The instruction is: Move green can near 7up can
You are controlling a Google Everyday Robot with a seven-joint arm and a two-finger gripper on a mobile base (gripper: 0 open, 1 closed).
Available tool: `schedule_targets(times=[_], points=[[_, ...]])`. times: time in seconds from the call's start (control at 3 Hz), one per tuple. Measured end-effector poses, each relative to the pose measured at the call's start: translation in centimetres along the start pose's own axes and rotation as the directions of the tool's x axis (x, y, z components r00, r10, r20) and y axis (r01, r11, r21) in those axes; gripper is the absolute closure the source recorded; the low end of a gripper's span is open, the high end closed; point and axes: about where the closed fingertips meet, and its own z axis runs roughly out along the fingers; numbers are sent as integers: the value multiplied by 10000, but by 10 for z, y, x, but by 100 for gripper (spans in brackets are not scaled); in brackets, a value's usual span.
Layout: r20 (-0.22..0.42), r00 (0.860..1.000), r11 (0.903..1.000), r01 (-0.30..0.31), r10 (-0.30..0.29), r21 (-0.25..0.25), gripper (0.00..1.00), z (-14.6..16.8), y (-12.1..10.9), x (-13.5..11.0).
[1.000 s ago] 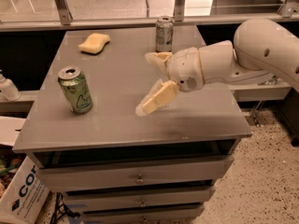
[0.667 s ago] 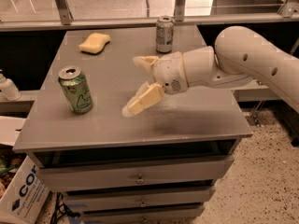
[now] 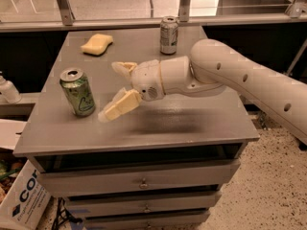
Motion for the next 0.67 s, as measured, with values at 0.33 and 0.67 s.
schedule_targets(times=[0.33, 0.67], points=[[43, 10000, 10000, -2, 2, -3, 0, 2, 0, -1], [96, 9999, 9999, -83, 81, 121, 0, -1, 7, 1]])
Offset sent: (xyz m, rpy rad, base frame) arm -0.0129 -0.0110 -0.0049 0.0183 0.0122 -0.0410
